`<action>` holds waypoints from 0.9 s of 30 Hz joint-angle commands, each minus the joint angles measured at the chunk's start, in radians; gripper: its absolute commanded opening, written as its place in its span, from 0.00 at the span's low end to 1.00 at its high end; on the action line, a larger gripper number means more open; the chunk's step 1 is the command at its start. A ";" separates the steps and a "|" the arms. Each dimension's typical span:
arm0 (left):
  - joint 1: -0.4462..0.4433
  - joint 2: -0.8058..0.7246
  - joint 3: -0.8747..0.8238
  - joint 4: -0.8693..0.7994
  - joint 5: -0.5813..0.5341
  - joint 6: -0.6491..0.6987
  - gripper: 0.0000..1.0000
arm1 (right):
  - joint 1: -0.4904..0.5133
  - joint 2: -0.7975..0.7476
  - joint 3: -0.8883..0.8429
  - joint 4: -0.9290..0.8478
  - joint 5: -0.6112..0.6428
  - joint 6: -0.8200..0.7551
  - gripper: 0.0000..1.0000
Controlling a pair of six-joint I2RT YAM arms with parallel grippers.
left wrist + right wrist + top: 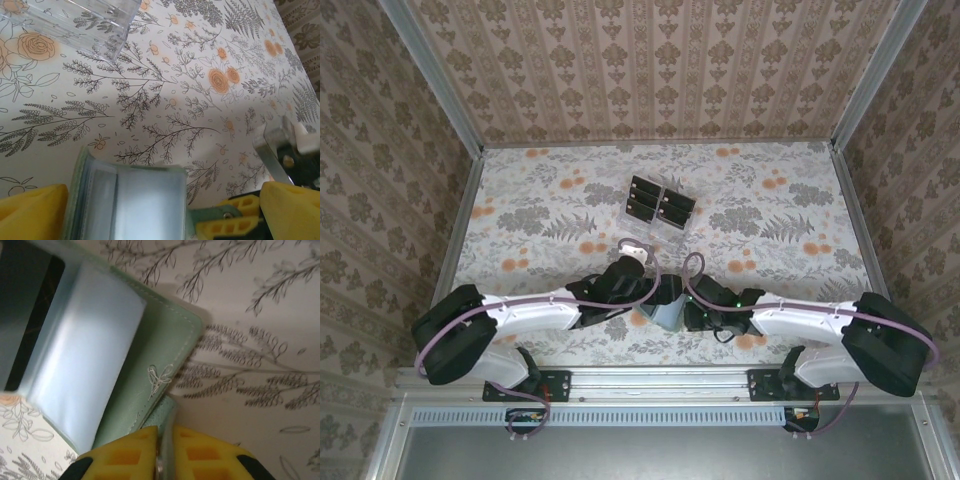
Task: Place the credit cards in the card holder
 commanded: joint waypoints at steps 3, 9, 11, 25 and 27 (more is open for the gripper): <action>-0.007 -0.039 -0.017 -0.017 -0.008 -0.012 1.00 | -0.059 0.053 0.073 0.055 -0.018 -0.075 0.03; -0.020 -0.037 -0.007 -0.008 -0.009 -0.017 1.00 | -0.096 0.118 0.100 0.105 -0.049 -0.103 0.00; -0.026 -0.034 0.002 -0.005 -0.009 -0.016 1.00 | -0.108 0.131 0.092 0.131 -0.061 -0.102 0.00; -0.067 0.044 0.061 0.036 0.006 -0.021 1.00 | -0.144 0.149 0.042 0.206 -0.101 -0.087 0.00; -0.069 0.063 0.068 0.037 0.004 -0.022 1.00 | -0.150 0.145 0.041 0.207 -0.111 -0.090 0.00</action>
